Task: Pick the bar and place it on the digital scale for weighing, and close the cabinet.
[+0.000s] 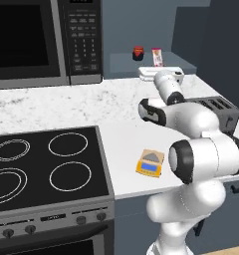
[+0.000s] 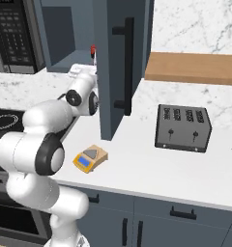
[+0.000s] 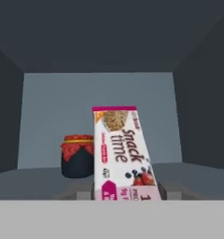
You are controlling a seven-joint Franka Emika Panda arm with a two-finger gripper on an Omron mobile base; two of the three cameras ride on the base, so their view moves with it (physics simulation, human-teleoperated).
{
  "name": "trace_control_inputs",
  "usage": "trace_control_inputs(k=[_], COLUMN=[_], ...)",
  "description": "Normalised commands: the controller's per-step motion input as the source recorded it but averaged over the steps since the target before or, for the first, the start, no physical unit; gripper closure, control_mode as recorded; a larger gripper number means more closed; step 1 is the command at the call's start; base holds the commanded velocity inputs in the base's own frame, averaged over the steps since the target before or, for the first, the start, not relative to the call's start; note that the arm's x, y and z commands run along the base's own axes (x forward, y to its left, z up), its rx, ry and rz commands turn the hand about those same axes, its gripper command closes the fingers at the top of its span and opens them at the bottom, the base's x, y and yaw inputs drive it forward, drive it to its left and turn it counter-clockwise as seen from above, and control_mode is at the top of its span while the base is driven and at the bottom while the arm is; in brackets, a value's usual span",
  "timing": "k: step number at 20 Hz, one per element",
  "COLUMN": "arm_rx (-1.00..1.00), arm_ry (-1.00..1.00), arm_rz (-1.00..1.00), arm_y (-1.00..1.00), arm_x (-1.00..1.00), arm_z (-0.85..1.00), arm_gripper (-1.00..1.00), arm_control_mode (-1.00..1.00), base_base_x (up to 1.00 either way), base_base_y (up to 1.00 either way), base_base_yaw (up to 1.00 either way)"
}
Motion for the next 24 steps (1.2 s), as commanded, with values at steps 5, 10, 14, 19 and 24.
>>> trace_control_inputs(k=[5, 10, 14, 19, 24], arm_rx=[0.13, 0.15, 0.15, 0.12, 0.03], arm_ry=[0.36, 0.44, 0.46, 0.48, 0.39], arm_rz=[0.0, 0.0, 0.0, -0.01, -0.01], arm_y=[0.08, 0.17, 0.25, 0.24, 0.09], arm_x=[-1.0, -1.0, -1.0, -0.94, -0.05], arm_z=[0.09, 0.03, 0.0, 0.0, 0.0], arm_gripper=[1.0, 1.0, 1.0, 1.0, 1.0], arm_control_mode=[-1.0, -1.0, -1.0, -1.0, -1.0], base_base_x=[0.0, 0.0, 0.0, 0.0, 0.0], base_base_y=[0.0, 0.0, 0.0, 0.0, 0.0], base_base_yaw=[0.0, 0.0, 0.0, 0.0, 0.0])
